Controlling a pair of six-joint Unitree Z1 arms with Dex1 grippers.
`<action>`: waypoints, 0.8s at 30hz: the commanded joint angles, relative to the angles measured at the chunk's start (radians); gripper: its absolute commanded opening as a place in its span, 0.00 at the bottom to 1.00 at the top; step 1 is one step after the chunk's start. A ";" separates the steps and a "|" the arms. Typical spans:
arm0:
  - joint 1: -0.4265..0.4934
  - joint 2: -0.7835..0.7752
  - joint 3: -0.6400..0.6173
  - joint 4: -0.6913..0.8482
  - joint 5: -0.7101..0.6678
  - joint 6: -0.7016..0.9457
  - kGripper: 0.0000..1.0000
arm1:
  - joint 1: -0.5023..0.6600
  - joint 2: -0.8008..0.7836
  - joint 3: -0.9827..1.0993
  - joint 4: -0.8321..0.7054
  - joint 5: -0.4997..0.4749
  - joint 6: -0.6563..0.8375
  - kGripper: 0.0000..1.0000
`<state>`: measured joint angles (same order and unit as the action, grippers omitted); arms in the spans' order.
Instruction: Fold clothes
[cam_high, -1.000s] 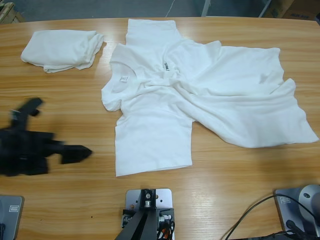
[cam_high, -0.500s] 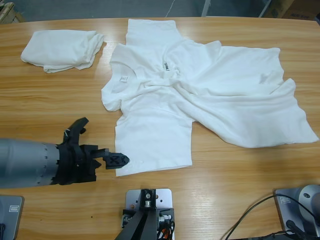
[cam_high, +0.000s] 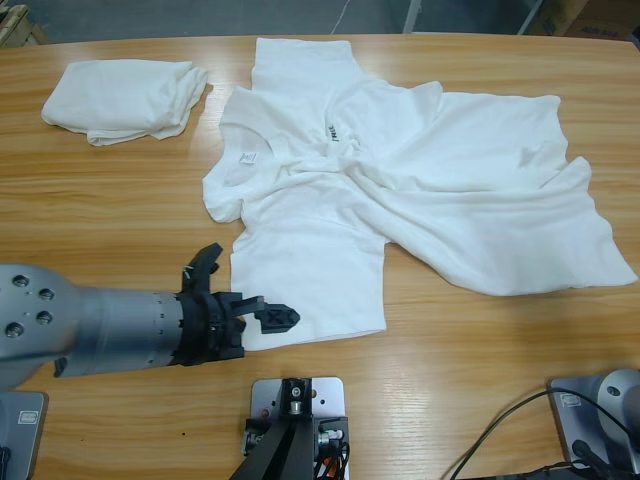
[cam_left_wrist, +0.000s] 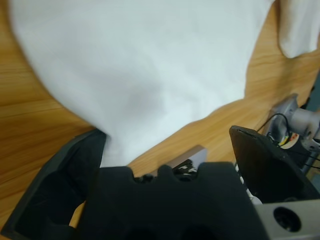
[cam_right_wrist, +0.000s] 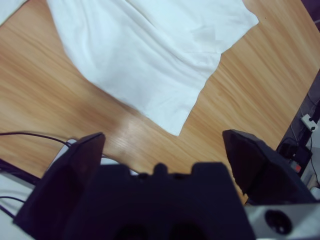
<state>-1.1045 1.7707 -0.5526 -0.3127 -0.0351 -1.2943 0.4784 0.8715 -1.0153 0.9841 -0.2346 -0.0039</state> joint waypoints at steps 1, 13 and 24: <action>-0.023 0.114 0.048 -0.039 -0.005 -0.053 0.92 | -0.009 0.004 0.012 0.009 0.006 0.005 0.96; -0.023 0.137 0.118 -0.104 -0.028 -0.083 0.52 | -0.009 -0.005 0.018 -0.002 0.008 0.004 0.96; -0.023 0.134 0.099 -0.061 -0.042 -0.019 0.00 | -0.009 -0.022 0.020 -0.003 0.008 0.004 0.95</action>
<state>-1.1185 1.8354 -0.4891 -0.4381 -0.0638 -1.3426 0.4784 0.8644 -1.0155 0.9839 -0.2346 -0.0039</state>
